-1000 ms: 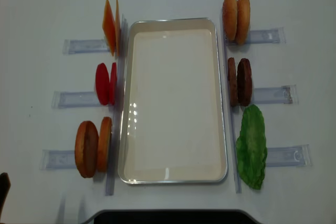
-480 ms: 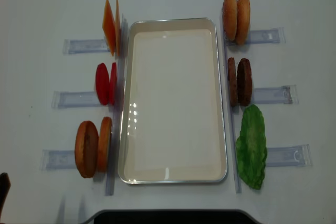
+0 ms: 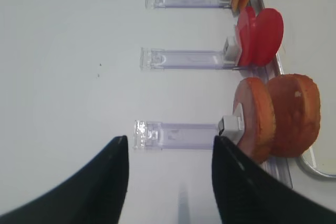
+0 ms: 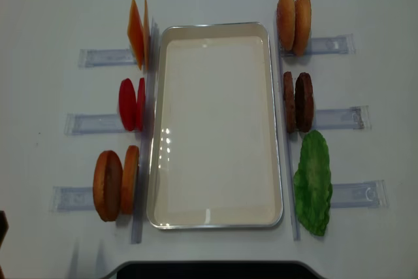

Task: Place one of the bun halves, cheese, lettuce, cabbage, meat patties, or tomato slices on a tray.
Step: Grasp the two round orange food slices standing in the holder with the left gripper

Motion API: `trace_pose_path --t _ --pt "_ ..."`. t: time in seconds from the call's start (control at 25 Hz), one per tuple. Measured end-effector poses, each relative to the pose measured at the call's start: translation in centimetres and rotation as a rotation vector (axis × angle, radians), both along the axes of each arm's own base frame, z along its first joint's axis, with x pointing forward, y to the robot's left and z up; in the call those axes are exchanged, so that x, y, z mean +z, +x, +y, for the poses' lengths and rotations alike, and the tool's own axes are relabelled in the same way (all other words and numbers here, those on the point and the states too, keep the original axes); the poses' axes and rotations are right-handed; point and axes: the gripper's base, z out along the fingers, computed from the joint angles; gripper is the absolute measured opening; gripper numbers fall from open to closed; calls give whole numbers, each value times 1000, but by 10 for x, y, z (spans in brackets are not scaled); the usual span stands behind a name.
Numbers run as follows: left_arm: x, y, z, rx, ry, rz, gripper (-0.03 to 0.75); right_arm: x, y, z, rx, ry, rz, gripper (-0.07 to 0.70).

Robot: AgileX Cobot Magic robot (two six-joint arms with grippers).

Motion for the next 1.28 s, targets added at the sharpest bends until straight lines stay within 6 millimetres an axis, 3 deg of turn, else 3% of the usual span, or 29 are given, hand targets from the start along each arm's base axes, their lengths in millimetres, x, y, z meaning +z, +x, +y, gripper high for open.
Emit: trace_pose_path --t 0.16,0.44,0.8,1.0,1.28 --pt "7 22 0 13 -27 125 391 0 0 0 0 0 0 434" --pt "22 76 0 43 -67 394 391 0 0 0 0 0 0 434" --pt "5 145 0 56 -67 704 391 0 0 0 0 0 0 434" --pt "-5 162 0 52 -77 707 391 0 0 0 0 0 0 434" --pt "-5 165 -1 74 -104 684 391 0 0 0 0 0 0 434"
